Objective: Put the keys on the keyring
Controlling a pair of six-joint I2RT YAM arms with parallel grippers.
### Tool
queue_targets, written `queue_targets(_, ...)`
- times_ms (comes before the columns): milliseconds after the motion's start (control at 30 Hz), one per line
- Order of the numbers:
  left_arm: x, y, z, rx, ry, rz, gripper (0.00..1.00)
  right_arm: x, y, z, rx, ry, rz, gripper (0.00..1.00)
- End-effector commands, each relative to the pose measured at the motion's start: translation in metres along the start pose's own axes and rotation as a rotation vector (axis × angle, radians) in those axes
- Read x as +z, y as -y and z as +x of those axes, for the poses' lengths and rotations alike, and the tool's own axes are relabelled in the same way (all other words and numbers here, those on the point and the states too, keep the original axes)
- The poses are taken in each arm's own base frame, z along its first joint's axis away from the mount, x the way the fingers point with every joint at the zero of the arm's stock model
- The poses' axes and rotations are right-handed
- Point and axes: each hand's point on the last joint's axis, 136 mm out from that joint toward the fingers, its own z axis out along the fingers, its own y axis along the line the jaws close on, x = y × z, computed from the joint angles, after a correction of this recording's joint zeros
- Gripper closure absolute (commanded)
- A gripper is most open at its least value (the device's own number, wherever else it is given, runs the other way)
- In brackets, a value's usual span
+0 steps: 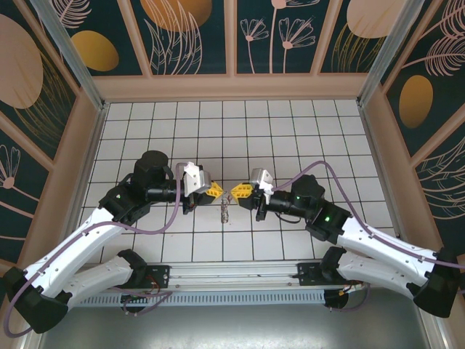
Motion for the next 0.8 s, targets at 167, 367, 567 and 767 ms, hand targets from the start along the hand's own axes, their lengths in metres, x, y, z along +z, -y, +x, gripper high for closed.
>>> queue_targets(167,-0.0014,0.0035,-0.0059,0.031,0.022,0.013,1.00,-0.0018,0.0034,-0.0031,-0.012,0.015,0.015,1.00)
queue_targets(367,-0.0014,0.0032,-0.0069,0.034,0.023,0.013,1.00,0.0022,0.0057,-0.0039,-0.016,0.021,0.017,1.00)
queue_targets(567,-0.0019,0.0035,-0.0074,0.034,0.023,0.012,1.00,0.0029,0.0035,-0.0020,-0.013,0.026,0.004,1.00)
queue_targets(767,-0.0009,0.0030,-0.0061,0.033,0.020,0.012,1.00,0.0020,0.0023,-0.0011,-0.009,0.031,-0.004,1.00)
